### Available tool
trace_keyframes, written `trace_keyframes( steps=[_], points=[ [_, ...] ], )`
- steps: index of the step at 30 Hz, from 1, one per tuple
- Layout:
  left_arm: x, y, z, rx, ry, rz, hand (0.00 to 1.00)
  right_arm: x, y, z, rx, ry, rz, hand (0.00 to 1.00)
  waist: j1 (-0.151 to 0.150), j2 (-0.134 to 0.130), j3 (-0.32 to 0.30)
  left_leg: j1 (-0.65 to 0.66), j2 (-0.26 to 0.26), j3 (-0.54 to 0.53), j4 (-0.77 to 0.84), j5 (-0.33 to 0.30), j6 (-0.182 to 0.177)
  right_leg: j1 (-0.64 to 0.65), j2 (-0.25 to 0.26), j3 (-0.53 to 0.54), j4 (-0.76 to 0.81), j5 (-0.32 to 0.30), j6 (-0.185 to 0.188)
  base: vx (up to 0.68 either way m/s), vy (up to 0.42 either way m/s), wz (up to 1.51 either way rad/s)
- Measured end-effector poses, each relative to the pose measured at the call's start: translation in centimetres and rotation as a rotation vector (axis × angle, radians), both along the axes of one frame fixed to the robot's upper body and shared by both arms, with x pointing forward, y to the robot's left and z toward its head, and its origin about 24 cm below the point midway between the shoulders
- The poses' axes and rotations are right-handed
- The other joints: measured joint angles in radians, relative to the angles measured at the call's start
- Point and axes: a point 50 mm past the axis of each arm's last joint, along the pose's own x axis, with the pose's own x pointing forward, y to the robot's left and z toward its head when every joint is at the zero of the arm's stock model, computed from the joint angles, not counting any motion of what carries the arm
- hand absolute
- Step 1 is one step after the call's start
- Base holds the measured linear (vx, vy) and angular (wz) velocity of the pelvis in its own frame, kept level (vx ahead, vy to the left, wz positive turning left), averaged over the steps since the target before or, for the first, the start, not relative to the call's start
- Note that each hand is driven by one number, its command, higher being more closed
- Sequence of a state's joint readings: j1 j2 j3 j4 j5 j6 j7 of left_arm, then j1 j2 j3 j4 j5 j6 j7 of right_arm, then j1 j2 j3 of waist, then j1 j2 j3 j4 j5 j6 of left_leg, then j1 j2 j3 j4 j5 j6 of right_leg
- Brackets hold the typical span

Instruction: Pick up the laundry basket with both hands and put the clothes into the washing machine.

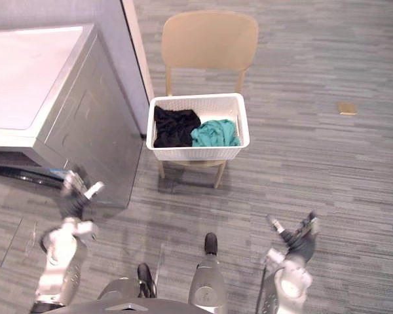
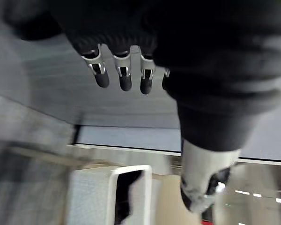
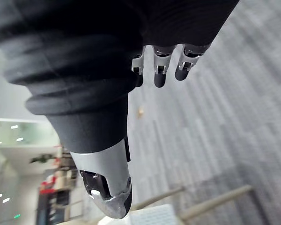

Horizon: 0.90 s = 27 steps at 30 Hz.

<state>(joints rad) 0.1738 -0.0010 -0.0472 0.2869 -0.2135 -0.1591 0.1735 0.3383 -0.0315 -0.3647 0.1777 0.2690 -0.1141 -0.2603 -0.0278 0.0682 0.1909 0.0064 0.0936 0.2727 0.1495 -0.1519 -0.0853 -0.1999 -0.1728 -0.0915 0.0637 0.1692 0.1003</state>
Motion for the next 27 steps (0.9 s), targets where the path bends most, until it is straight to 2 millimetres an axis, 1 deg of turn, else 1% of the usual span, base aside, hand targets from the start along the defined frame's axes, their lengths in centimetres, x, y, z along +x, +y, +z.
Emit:
trace_keyframes(
  steps=[1, 2, 3, 4, 5, 6, 7, 8, 9, 11, 13, 15, 16, 17, 18, 19, 20, 21, 22, 23, 24, 25, 26, 27],
  points=[
    [-1.4, -0.3, -2.9, -0.004, 0.153, -0.004, 0.0, -1.0, 0.8, -2.2, 0.066, 0.098, 0.002, 0.0, 0.0, -0.002, -0.025, 0.016, 0.004, 0.0, 0.0, -0.008, -0.005, 0.025, 0.004, -0.004, -0.012, 0.0, 0.0, 0.0, 0.0, 0.0],
    [-3.7, -0.2, -6.0, -0.002, 0.342, 0.008, 0.0, -2.2, 1.9, -4.6, 0.144, 0.206, 0.013, 0.0, 0.001, -0.015, -0.046, 0.041, 0.008, -0.001, -0.006, -0.012, -0.006, 0.053, 0.007, -0.005, -0.022, 0.0, 0.0, 0.0, 0.0, 0.0],
    [-4.7, -0.1, -7.1, 0.002, 0.41, 0.014, 0.0, -2.9, 2.2, -5.5, 0.17, 0.249, 0.013, 0.0, 0.001, -0.012, -0.055, 0.056, 0.008, -0.001, -0.012, -0.012, -0.006, 0.067, 0.008, -0.006, -0.027, 0.0, 0.0, 0.0, 0.0, 0.0],
    [-5.7, 0.1, -8.0, -0.001, 0.478, 0.025, 0.0, -3.6, 2.5, -6.3, 0.197, 0.292, 0.013, 0.0, 0.003, -0.018, -0.06, 0.067, 0.007, -0.001, -0.017, -0.012, -0.006, 0.077, 0.007, -0.006, -0.029, -0.001, 0.001, 0.03, 0.021, 0.0],
    [-8.3, 0.6, -9.9, -0.016, 0.626, 0.074, 0.0, -4.6, 3.2, -7.8, 0.259, 0.371, 0.006, 0.0, 0.006, -0.026, -0.075, 0.093, 0.004, -0.002, -0.029, -0.012, -0.006, 0.102, 0.006, -0.007, -0.037, -0.002, 0.002, 0.02, 0.019, 0.05],
    [-8.6, 1.1, -10.1, -0.02, 0.647, 0.105, 0.0, -5.1, 3.4, -8.4, 0.28, 0.401, -0.002, 0.0, 0.007, -0.028, -0.081, 0.101, 0.003, -0.005, -0.032, -0.012, -0.006, 0.112, 0.005, -0.009, -0.038, -0.003, 0.005, 0.02, 0.02, 0.08],
    [-9.9, 1.9, -10.9, -0.015, 0.723, 0.145, 0.0, -5.9, 3.7, -9.3, 0.316, 0.461, -0.01, 0.0, 0.016, -0.028, -0.091, 0.115, 0.0, -0.01, -0.034, -0.012, -0.006, 0.13, 0.003, -0.01, -0.043, -0.004, 0.007, 0.01, 0.017, 0.09],
    [-10.4, 2.0, -11.2, -0.019, 0.759, 0.157, 0.0, -6.2, 3.8, -9.7, 0.338, 0.482, -0.016, 0.0, 0.017, -0.028, -0.093, 0.125, -0.002, -0.014, -0.036, -0.013, -0.006, 0.141, 0.002, -0.011, -0.044, -0.005, 0.008, 0.01, 0.027, 0.16],
    [-11.6, 2.8, -11.6, -0.029, 0.818, 0.192, 0.0, -6.8, 3.9, -10.3, 0.377, 0.525, -0.022, 0.0, 0.016, -0.03, -0.096, 0.148, -0.009, -0.031, -0.048, -0.012, -0.005, 0.171, -0.006, -0.025, -0.051, -0.008, 0.012, 0.01, 0.027, 0.2],
    [-11.8, 3.0, -11.6, -0.024, 0.836, 0.196, 0.0, -7.2, 3.9, -10.7, 0.392, 0.569, -0.009, 0.0, 0.02, -0.034, -0.1, 0.163, -0.017, -0.059, -0.056, -0.009, -0.006, 0.2, -0.015, -0.038, -0.052, -0.012, 0.018, 0.01, 0.024, 0.34],
    [-12.1, 3.2, -11.7, -0.031, 0.845, 0.211, 0.0, -7.1, 4.0, -10.7, 0.39, 0.571, 0.014, 0.0, 0.025, -0.037, -0.106, 0.175, -0.02, -0.085, -0.062, 0.0, -0.01, 0.219, -0.02, -0.061, -0.045, -0.022, 0.022, 0.03, -0.001, 0.39],
    [-12.2, 3.3, -11.7, -0.034, 0.846, 0.218, 0.0, -6.8, 4.1, -10.8, 0.395, 0.575, 0.041, 0.0, 0.028, -0.044, -0.107, 0.171, -0.02, -0.127, -0.061, 0.007, -0.01, 0.233, -0.026, -0.097, -0.025, -0.044, 0.027, 0.03, -0.033, 0.61],
    [-12.1, 3.4, -11.7, -0.034, 0.843, 0.222, 0.0, -6.7, 4.2, -10.8, 0.39, 0.583, 0.067, 0.0, 0.029, -0.042, -0.104, 0.157, -0.019, -0.168, -0.057, 0.013, -0.01, 0.238, -0.033, -0.135, 0.0, -0.066, 0.026, 0.02, -0.07, 1.0],
    [-12.1, 3.5, -11.6, -0.041, 0.836, 0.231, 0.0, -6.2, 4.3, -10.8, 0.379, 0.582, 0.103, 0.0, 0.032, -0.042, -0.1, 0.128, -0.017, -0.217, -0.038, 0.021, -0.004, 0.235, -0.038, -0.179, 0.03, -0.092, 0.025, 0.02, -0.085, 1.09],
    [-12.0, 3.5, -11.6, -0.045, 0.833, 0.237, 0.0, -5.9, 4.4, -10.7, 0.366, 0.584, 0.128, 0.0, 0.033, -0.046, -0.099, 0.109, -0.016, -0.242, -0.026, 0.022, -0.006, 0.23, -0.042, -0.2, 0.05, -0.106, 0.023, 0.0, -0.106, 1.2],
    [-11.8, 3.8, -11.5, -0.051, 0.817, 0.252, 0.0, -4.9, 4.5, -10.6, 0.339, 0.581, 0.177, 0.0, 0.041, -0.047, -0.098, 0.07, -0.019, -0.294, -0.016, 0.04, -0.015, 0.205, -0.056, -0.242, 0.11, -0.139, 0.014, -0.04, -0.125, 1.37],
    [-11.3, 3.9, -11.3, -0.06, 0.797, 0.266, 0.0, -3.5, 4.8, -10.1, 0.318, 0.543, 0.22, 0.0, 0.051, -0.056, -0.092, 0.009, -0.03, -0.358, -0.004, 0.065, -0.027, 0.151, -0.087, -0.292, 0.206, -0.186, 0.015, -0.05, -0.137, 1.48],
    [-11.0, 3.9, -11.2, -0.068, 0.783, 0.274, 0.0, -2.6, 4.9, -9.8, 0.305, 0.515, 0.239, 0.0, 0.057, -0.061, -0.087, -0.02, -0.038, -0.386, -0.006, 0.083, -0.033, 0.122, -0.106, -0.32, 0.252, -0.21, 0.011, -0.08, -0.161, 1.73],
    [-10.5, 3.9, -11.1, -0.089, 0.763, 0.294, 0.0, -1.0, 4.9, -9.1, 0.278, 0.465, 0.267, 0.0, 0.056, -0.063, -0.077, -0.065, -0.049, -0.438, -0.031, 0.129, -0.045, 0.074, -0.144, -0.374, 0.331, -0.261, -0.005, -0.07, -0.18, 1.56],
    [-9.9, 4.0, -10.9, -0.115, 0.737, 0.324, 0.0, 1.2, 4.5, -8.1, 0.246, 0.401, 0.283, 0.0, 0.07, -0.06, -0.043, -0.076, -0.043, -0.443, -0.086, 0.165, -0.034, 0.054, -0.17, -0.415, 0.384, -0.29, -0.026, -0.12, -0.19, 1.37],
    [-10.0, 4.0, -10.9, -0.127, 0.733, 0.34, 0.0, 2.3, 4.3, -7.5, 0.234, 0.365, 0.283, 0.0, 0.074, -0.041, -0.025, -0.072, -0.027, -0.421, -0.125, 0.153, -0.021, 0.057, -0.17, -0.443, 0.386, -0.293, -0.037, -0.18, -0.206, 1.02],
    [-10.2, 3.7, -11.0, -0.145, 0.739, 0.36, 0.0, 3.9, 4.1, -6.7, 0.221, 0.308, 0.273, 0.0, 0.07, -0.044, -0.014, -0.069, 0.011, -0.294, -0.16, 0.113, 0.016, 0.06, -0.196, -0.481, 0.354, -0.278, -0.055, -0.11, -0.232, 0.96],
    [-10.0, 4.0, -10.9, -0.152, 0.729, 0.381, 0.0, 4.7, 3.9, -6.3, 0.206, 0.283, 0.274, 0.0, 0.07, -0.052, -0.007, -0.098, 0.022, -0.197, -0.051, 0.128, 0.042, 0.058, -0.248, -0.508, 0.364, -0.271, -0.063, -0.04, -0.224, 1.02],
    [-10.2, 4.0, -11.0, -0.157, 0.735, 0.392, 0.0, 4.6, 3.5, -6.2, 0.2, 0.282, 0.266, 0.0, 0.07, -0.051, -0.008, -0.095, 0.043, -0.164, 0.045, 0.127, 0.041, 0.065, -0.277, -0.53, 0.377, -0.269, -0.064, 0.02, -0.154, 0.74]
  ],
)
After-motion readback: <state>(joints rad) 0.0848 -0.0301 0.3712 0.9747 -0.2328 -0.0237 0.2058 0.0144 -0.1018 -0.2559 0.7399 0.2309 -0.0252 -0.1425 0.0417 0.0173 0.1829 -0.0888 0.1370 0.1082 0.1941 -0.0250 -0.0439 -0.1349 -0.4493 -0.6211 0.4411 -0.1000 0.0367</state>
